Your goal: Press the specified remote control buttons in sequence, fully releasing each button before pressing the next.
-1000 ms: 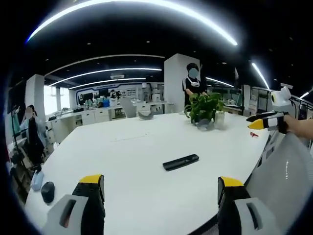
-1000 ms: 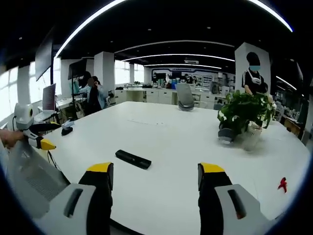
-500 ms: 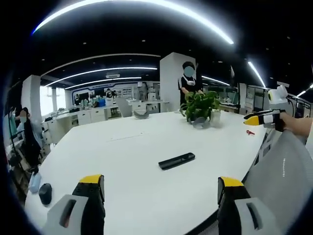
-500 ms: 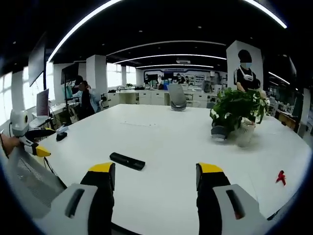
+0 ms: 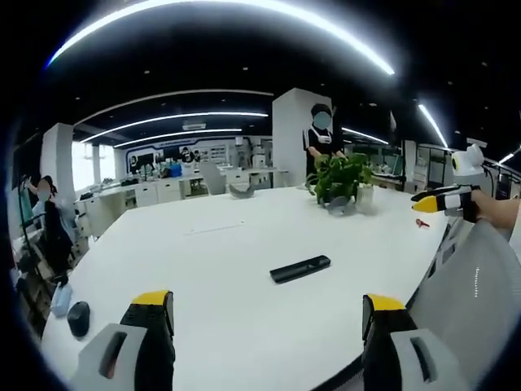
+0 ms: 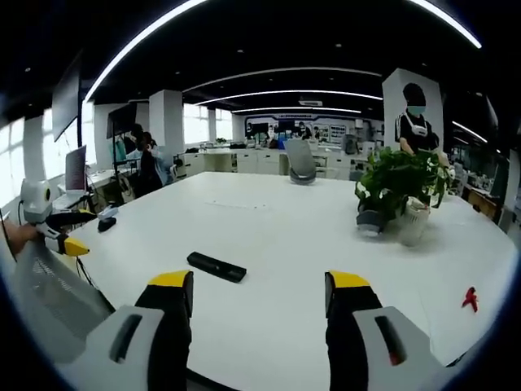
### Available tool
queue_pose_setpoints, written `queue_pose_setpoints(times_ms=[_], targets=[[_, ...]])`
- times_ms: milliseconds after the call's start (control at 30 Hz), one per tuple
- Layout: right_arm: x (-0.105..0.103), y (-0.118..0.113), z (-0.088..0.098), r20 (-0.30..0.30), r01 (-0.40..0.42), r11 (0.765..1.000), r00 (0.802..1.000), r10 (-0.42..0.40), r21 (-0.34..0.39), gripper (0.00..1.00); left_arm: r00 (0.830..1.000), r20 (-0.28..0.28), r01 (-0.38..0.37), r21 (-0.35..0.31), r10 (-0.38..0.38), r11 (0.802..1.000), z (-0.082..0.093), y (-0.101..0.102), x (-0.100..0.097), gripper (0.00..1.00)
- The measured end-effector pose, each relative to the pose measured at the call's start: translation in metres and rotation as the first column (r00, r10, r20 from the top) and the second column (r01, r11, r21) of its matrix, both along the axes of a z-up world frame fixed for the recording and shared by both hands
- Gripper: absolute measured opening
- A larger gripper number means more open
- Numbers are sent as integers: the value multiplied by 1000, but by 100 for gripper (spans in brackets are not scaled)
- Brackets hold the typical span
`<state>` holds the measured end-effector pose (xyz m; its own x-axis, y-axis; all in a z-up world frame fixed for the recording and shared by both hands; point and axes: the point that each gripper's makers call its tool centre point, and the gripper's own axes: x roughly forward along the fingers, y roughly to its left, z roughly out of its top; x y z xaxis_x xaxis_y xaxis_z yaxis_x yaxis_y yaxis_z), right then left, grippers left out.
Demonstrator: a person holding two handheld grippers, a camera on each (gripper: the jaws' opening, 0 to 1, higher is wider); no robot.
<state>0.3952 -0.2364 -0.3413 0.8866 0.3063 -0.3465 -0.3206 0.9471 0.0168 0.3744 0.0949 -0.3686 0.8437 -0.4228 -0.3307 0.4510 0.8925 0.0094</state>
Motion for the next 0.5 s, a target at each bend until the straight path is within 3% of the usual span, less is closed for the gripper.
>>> queue_pose_setpoints(times_ms=[267,500], targets=[[-4,14,-7,-39,-61,997,997,60,-42,67,1000,-1,-19,-8,19,1000,0,3,1,100],[-3,5,-3,-22,-7,1000,1000,7,-22,66,1000,-10,11,-1,-11,1000,-2,-2,-1,100]])
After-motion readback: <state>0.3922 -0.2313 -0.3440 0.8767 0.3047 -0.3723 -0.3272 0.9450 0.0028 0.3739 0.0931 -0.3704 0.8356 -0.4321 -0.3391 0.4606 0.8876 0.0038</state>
